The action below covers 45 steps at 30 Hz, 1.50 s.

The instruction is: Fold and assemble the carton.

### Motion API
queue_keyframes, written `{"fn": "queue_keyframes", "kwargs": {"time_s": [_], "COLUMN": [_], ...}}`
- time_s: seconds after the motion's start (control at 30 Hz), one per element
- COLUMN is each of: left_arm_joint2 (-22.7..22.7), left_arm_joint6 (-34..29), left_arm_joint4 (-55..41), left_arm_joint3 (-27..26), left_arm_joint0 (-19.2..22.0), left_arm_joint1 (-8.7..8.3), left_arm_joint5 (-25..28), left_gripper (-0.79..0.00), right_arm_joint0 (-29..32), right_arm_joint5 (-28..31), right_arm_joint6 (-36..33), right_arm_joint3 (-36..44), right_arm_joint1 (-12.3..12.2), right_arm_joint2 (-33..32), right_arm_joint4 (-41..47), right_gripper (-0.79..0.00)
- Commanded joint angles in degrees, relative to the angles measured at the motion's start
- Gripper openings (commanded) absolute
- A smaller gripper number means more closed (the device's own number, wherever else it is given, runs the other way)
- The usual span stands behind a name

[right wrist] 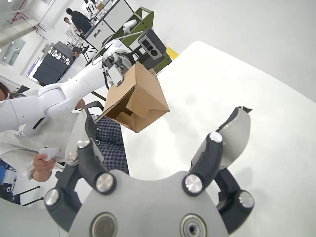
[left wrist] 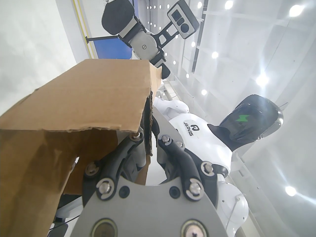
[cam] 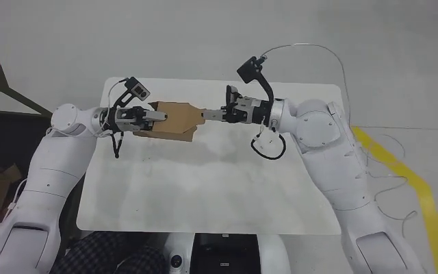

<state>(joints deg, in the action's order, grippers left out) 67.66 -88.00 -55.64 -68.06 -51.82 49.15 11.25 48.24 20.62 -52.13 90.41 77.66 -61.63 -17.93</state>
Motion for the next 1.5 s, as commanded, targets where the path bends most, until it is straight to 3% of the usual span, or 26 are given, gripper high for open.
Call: {"fn": "queue_keyframes", "kwargs": {"time_s": [0.0,1.0,1.47], "left_arm_joint2": [0.1,0.4,-0.3], "left_arm_joint6": [0.0,0.0,0.0], "left_arm_joint4": [0.0,-6.4,-7.7], "left_arm_joint3": [-0.2,-1.7,-2.4], "left_arm_joint0": [0.0,-1.1,-0.9], "left_arm_joint1": [0.11,0.57,0.54], "left_arm_joint5": [-0.2,-4.3,-5.3], "left_gripper": [-0.785,-0.785,-0.785], "right_arm_joint0": [-0.1,-0.1,-0.9], "right_arm_joint5": [-0.4,-2.7,-3.9], "right_arm_joint6": [0.0,4.2,6.5], "right_arm_joint3": [0.0,0.1,2.4], "right_arm_joint1": [0.0,-0.5,-0.8], "right_arm_joint2": [0.9,4.1,5.2], "right_arm_joint4": [-1.0,-5.6,-13.3], "right_gripper": [0.0,0.0,0.0]}}
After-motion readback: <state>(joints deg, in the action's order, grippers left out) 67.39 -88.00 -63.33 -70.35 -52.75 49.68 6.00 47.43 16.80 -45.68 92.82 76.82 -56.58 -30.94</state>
